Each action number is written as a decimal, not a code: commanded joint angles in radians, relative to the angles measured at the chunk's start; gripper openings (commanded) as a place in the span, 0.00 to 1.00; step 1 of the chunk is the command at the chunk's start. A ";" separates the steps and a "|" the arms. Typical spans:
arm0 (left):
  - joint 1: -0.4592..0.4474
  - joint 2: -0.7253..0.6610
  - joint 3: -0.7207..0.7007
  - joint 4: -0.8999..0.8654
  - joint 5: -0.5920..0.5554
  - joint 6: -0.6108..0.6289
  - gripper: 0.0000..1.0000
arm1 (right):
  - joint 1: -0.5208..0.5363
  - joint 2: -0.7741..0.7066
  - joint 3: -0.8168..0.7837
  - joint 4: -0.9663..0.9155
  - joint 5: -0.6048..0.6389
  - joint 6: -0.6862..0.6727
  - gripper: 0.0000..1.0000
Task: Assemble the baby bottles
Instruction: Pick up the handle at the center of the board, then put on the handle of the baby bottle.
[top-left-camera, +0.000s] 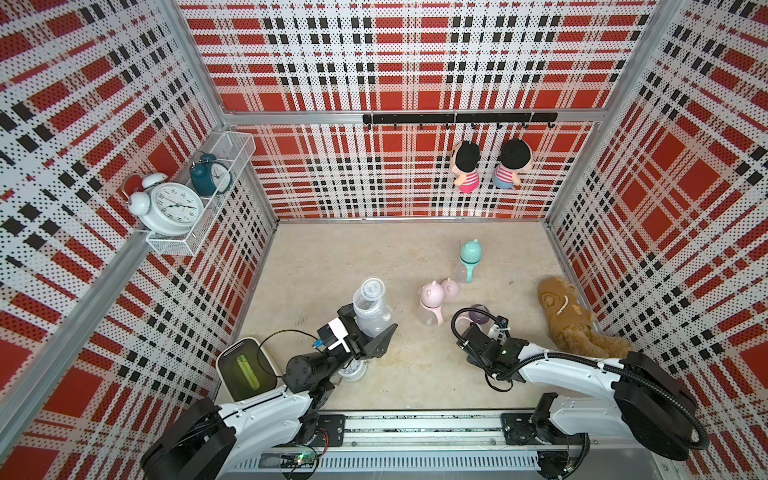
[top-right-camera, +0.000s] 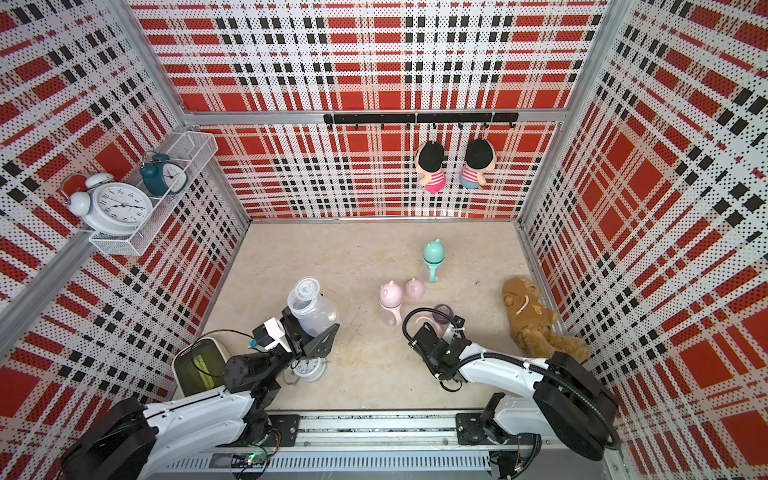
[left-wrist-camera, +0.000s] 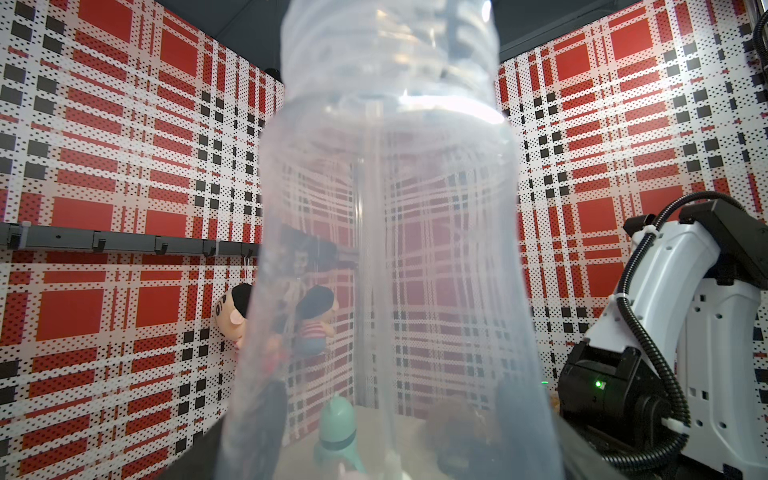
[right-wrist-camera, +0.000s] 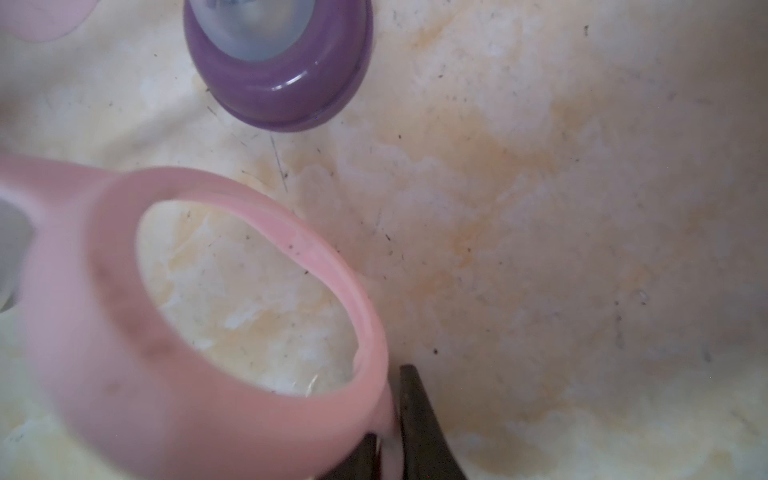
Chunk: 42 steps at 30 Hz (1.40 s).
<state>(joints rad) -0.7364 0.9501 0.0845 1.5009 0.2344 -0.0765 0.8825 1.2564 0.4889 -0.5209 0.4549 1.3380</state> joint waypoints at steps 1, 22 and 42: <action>-0.007 -0.013 0.018 -0.017 -0.007 0.015 0.00 | 0.001 0.011 0.009 -0.044 0.052 0.002 0.09; -0.011 0.038 0.003 -0.037 -0.023 -0.006 0.00 | 0.006 -0.215 0.543 -0.398 0.341 -0.470 0.00; -0.009 0.191 0.068 -0.012 0.028 -0.029 0.00 | 0.164 -0.015 0.867 -0.036 0.442 -1.099 0.00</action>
<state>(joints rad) -0.7418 1.1183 0.1120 1.4651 0.2451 -0.0906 0.9955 1.2064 1.3239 -0.6319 0.8242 0.3424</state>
